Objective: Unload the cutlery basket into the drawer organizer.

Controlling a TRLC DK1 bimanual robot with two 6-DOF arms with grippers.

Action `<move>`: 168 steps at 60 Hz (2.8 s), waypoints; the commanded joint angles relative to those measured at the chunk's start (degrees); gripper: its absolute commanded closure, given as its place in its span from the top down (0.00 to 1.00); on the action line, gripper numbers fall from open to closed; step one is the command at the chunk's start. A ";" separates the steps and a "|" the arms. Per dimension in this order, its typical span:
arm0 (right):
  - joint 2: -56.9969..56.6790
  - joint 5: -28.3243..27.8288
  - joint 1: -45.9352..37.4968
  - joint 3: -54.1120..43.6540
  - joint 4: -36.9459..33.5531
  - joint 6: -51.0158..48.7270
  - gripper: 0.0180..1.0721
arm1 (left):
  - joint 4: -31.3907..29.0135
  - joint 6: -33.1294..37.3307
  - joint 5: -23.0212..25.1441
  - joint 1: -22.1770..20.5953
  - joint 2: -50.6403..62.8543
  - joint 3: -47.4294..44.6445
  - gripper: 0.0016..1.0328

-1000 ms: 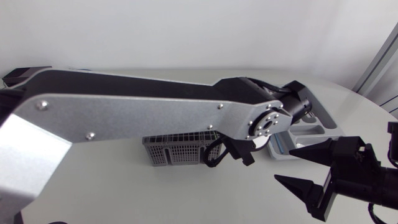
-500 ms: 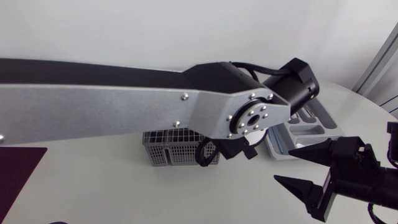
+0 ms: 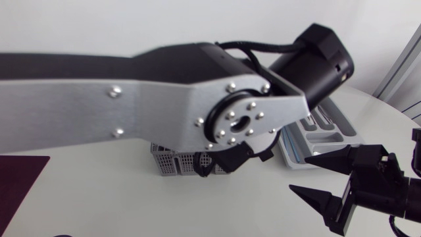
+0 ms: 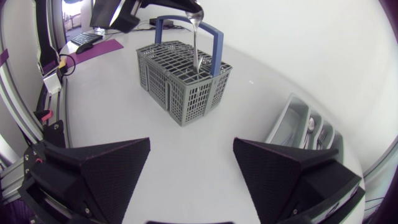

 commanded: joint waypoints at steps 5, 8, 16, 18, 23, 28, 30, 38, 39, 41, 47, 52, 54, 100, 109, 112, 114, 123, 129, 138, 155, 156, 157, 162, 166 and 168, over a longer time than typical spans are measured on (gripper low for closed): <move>-0.64 -0.44 0.79 0.35 2.60 2.54 0.91 | 2.20 1.63 1.39 1.38 -6.98 -1.96 0.10; -0.64 -0.27 1.05 0.88 3.66 3.51 0.91 | 2.29 1.28 4.03 2.53 -8.47 -1.96 0.10; -0.11 3.51 5.54 2.20 7.96 7.72 0.91 | 1.85 -1.54 14.93 7.10 -11.02 -1.88 0.10; 0.07 5.18 7.56 2.20 9.02 8.43 0.91 | 1.41 -2.68 17.65 8.06 -11.28 -1.79 0.10; 1.12 11.25 13.80 2.02 12.27 10.27 0.91 | -0.26 -5.05 25.47 11.40 -11.11 -0.82 0.10; 2.44 16.96 19.42 1.85 15.79 11.77 0.91 | -1.14 -6.99 31.45 13.51 -10.49 -0.21 0.10; 3.06 18.80 21.36 1.94 17.10 12.21 0.91 | -1.41 -7.43 32.94 13.95 -10.14 -0.03 0.10; 6.48 28.12 29.00 2.20 23.43 13.00 0.91 | -2.11 -9.36 39.54 15.62 -8.47 0.41 0.10; 7.19 29.53 30.06 2.20 24.31 12.91 0.91 | -2.11 -9.54 40.41 15.80 -8.38 0.41 0.10; 8.24 31.11 31.38 2.20 25.72 12.91 0.91 | -2.11 -9.71 42.17 16.06 -8.21 0.41 0.10; 11.41 35.50 34.54 2.64 30.02 12.47 0.90 | -2.02 -9.80 44.02 16.33 -7.94 0.23 0.10; 13.25 37.79 35.59 3.25 33.01 12.21 0.86 | -1.67 -9.71 44.11 16.33 -7.94 -0.12 0.10; 13.95 38.58 35.95 3.52 33.89 12.03 0.86 | -1.58 -9.62 44.11 16.24 -7.94 -0.21 0.10; 27.66 44.47 39.64 9.49 42.68 12.38 0.42 | 0.53 -9.71 45.69 17.03 -6.89 -0.12 0.10; 27.93 44.47 39.37 9.49 42.68 12.56 0.37 | 0.53 -9.71 45.95 17.20 -6.89 -0.12 0.10; 27.93 44.47 39.29 9.58 42.68 12.56 0.34 | 0.53 -9.71 45.95 17.20 -6.98 -0.21 0.10; 28.02 44.47 39.29 9.67 42.68 12.56 0.34 | 0.53 -9.71 45.95 17.20 -6.98 -0.12 0.10; 28.54 44.47 39.20 10.11 42.86 12.65 0.34 | 0.53 -9.80 46.39 17.20 -6.98 -0.56 0.10; 29.16 44.47 39.20 10.37 43.03 12.65 0.29 | 0.53 -9.80 47.09 17.38 -7.06 -0.65 0.10; 29.60 44.47 39.11 10.81 43.12 12.65 0.22 | 0.53 -9.80 47.09 17.56 -7.15 -0.91 0.10; 29.86 44.47 39.02 10.55 42.50 12.65 0.08 | 0.53 -9.80 47.18 17.73 -7.41 -0.91 0.10; 29.86 44.47 39.02 10.46 42.50 12.65 0.08 | 0.53 -9.80 47.09 17.73 -7.41 -0.91 0.10; 29.86 44.47 39.02 10.46 42.50 12.65 0.08 | 0.53 -9.80 47.18 17.73 -7.41 -0.91 0.10; 29.69 44.38 39.02 10.20 42.42 12.56 0.07 | 0.53 -9.80 47.18 17.73 -7.41 -1.00 0.11; 29.60 44.38 39.02 9.93 42.33 12.56 0.07 | 0.53 -9.89 47.18 17.64 -7.41 -0.91 0.11; 29.60 44.38 39.02 9.93 42.33 12.47 0.07 | 0.53 -9.89 47.18 17.64 -7.41 -0.91 0.11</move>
